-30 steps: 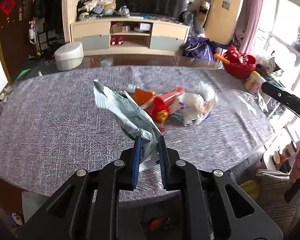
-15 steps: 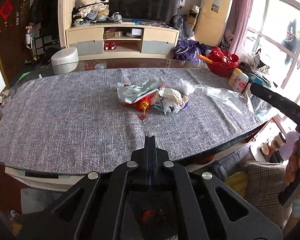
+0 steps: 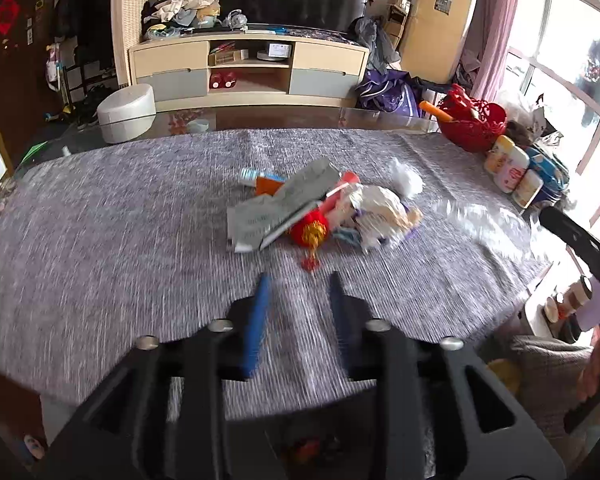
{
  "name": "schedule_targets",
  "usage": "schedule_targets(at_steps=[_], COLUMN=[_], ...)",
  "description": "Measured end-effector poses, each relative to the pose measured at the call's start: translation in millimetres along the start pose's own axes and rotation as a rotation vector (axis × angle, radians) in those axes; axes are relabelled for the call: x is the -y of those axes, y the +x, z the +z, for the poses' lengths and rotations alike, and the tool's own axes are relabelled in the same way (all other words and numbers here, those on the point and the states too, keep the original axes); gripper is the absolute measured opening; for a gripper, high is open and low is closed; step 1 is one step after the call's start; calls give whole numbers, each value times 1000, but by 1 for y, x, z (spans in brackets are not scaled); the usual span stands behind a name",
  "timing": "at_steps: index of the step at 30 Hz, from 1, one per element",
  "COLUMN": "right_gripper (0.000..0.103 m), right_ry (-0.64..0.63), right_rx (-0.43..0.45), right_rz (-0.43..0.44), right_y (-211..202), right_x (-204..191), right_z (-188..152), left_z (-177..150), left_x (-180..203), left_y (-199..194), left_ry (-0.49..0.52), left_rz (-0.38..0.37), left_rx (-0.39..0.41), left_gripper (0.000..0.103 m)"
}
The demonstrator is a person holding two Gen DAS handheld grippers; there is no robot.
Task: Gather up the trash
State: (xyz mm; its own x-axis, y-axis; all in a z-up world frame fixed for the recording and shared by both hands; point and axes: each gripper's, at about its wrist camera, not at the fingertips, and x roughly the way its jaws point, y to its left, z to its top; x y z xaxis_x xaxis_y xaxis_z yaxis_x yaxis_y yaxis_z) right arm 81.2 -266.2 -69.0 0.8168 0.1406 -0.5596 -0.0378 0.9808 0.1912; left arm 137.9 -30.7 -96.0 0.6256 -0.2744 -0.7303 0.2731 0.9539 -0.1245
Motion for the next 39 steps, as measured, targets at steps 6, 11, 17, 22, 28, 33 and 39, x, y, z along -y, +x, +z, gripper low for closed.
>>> schedule_targets(at_steps=[6,11,17,22,28,33,39], right_gripper=[16,16,16,16,16,16,16], right_ry=[32,61,79,72,52,33,0], right_rx=[-10,-27,-46,-65,-56,-28,-5], right_rz=[37,46,72,83,93,96,83], right_y=[16,25,36,43,37,20,-10], right_x=[8,19,22,18,9,0,-12], right_z=[3,2,3,0,1,4,3], left_z=[31,47,52,52,53,53,44], left_x=[8,17,10,-3,-7,0,13], left_y=[41,75,109,114,99,63,1], left_ry=[36,74,74,15,10,35,43], left_rz=[-11,-2,23,-35,-30,-20,-32], left_rx=[-7,-29,-74,-83,-61,-8,61], left_gripper=[43,48,50,23,11,9,9])
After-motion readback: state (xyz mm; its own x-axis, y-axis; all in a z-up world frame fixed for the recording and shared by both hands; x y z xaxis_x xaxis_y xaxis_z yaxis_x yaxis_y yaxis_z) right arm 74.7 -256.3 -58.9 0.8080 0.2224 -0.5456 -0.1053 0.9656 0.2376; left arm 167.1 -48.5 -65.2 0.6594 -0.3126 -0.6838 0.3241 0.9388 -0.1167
